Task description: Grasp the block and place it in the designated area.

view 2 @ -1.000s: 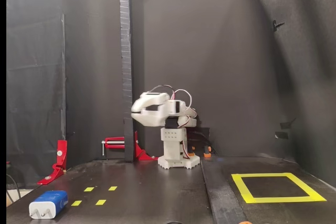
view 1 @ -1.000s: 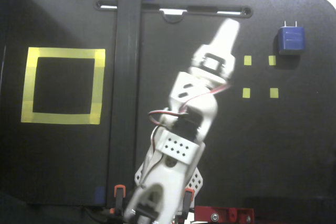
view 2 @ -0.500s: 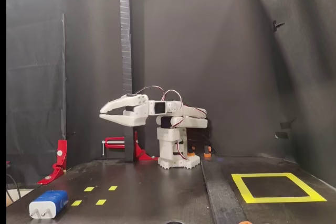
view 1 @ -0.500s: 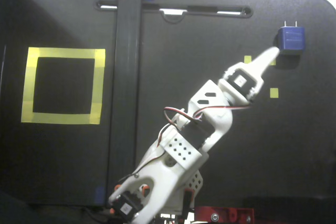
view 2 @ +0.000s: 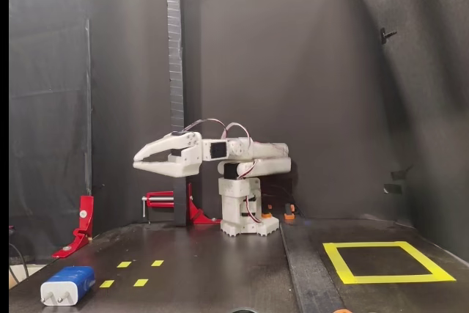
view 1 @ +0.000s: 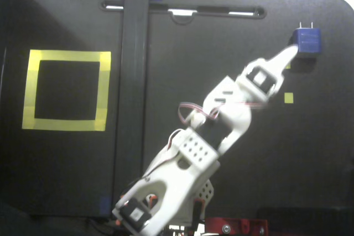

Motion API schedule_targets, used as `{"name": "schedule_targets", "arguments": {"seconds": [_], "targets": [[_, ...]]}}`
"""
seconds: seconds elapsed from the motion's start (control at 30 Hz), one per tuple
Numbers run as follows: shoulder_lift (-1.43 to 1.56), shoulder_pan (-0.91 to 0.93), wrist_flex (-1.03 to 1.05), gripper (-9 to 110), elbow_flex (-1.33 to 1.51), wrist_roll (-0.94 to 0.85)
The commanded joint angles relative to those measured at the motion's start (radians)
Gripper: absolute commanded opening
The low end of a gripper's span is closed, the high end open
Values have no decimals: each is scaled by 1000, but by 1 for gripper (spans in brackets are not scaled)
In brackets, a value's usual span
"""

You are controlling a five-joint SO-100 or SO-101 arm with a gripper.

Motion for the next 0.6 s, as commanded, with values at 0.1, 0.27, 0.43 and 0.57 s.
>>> {"name": "schedule_targets", "arguments": {"seconds": [0.1,0.27,0.43,0.57], "targets": [[-354,-18,38,0,-347,17],[-650,-5,109,0,-607,38],[-939,9,233,0,-893,48],[-1163,18,426,0,-1161,49]]}}
